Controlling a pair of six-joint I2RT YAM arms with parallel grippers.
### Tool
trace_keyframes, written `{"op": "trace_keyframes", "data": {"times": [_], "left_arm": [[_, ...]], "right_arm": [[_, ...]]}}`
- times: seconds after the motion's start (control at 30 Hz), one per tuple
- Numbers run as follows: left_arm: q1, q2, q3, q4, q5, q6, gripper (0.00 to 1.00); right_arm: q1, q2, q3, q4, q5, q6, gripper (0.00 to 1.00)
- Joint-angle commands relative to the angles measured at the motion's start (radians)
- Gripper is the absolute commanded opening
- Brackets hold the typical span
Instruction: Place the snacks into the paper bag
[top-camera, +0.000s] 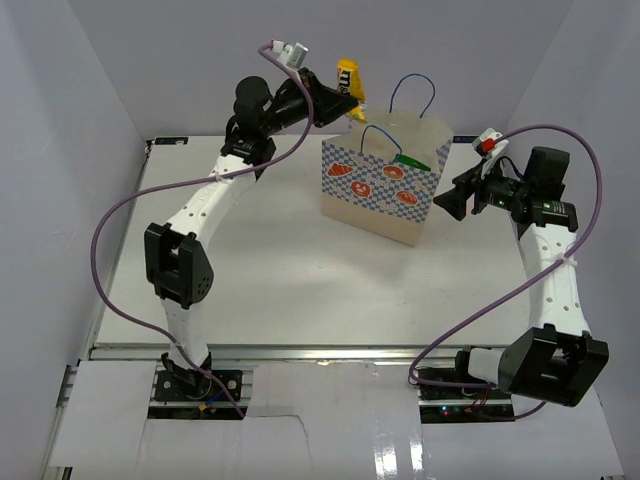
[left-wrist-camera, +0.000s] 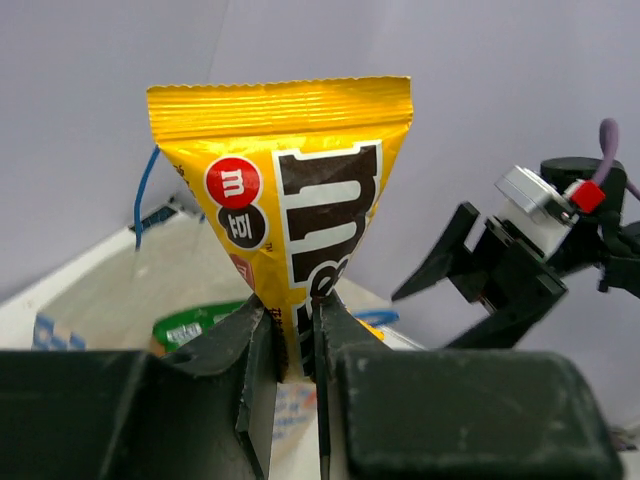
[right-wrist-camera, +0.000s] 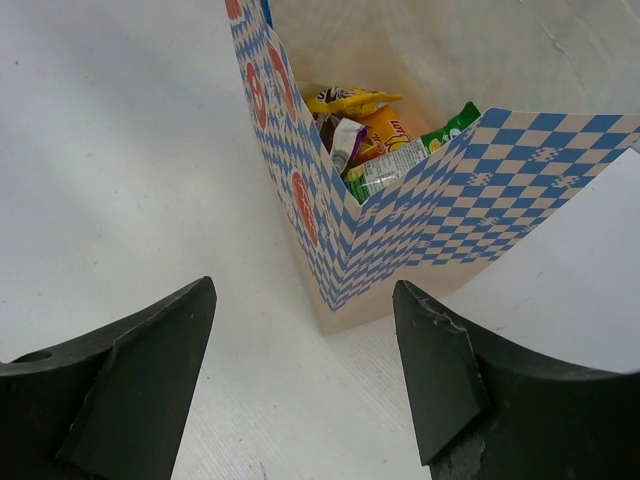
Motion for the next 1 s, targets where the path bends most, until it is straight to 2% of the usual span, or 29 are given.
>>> {"op": "trace_keyframes", "data": {"times": [0.0, 0.17, 0.3, 0.43, 0.47, 0.53, 0.57, 0.67, 0.73, 0.77, 0.8, 0.9, 0.97], "left_arm": [[-0.029, 0.101, 0.125, 0.006, -0.058, 0.086, 0.15], [-0.082, 0.222, 0.253, 0.001, -0.196, 0.123, 0.16], [-0.093, 0.276, 0.318, -0.005, -0.235, 0.113, 0.19], [-0.109, 0.290, 0.335, -0.031, -0.216, 0.108, 0.38], [-0.112, 0.285, 0.332, -0.039, -0.215, 0.111, 0.52], [-0.119, 0.268, 0.320, -0.057, -0.228, 0.117, 0.64], [-0.119, 0.250, 0.315, -0.060, -0.239, 0.114, 0.73], [-0.119, 0.216, 0.323, -0.085, -0.264, 0.137, 0.85], [-0.118, 0.175, 0.347, -0.135, -0.306, 0.162, 0.88], [-0.116, 0.161, 0.361, -0.161, -0.319, 0.195, 0.89], [-0.112, 0.123, 0.373, -0.219, -0.337, 0.211, 0.89], [-0.102, 0.015, 0.305, -0.302, -0.366, 0.289, 0.92], [-0.098, -0.155, 0.116, -0.339, -0.415, 0.341, 0.93]], "right_arm": [[-0.002, -0.035, 0.005, -0.025, -0.036, -0.022, 0.77], [-0.002, -0.040, 0.006, -0.044, -0.046, -0.028, 0.77], [0.000, -0.040, 0.008, -0.049, -0.055, -0.028, 0.77], [0.000, -0.035, 0.009, -0.051, -0.058, -0.031, 0.77], [0.000, -0.034, 0.011, -0.054, -0.058, -0.037, 0.77], [0.000, -0.032, 0.015, -0.057, -0.052, -0.042, 0.77], [0.000, -0.029, 0.020, -0.058, -0.044, -0.043, 0.78], [0.001, -0.025, 0.041, -0.066, -0.029, -0.048, 0.79], [0.000, -0.023, 0.054, -0.072, -0.006, -0.051, 0.83], [0.001, -0.023, 0.067, -0.075, 0.019, -0.051, 0.95], [0.000, -0.023, 0.074, -0.075, 0.036, -0.045, 0.91], [0.000, -0.023, 0.097, -0.066, 0.126, 0.016, 0.90], [-0.002, -0.023, 0.107, -0.058, 0.209, 0.081, 0.90]]}}
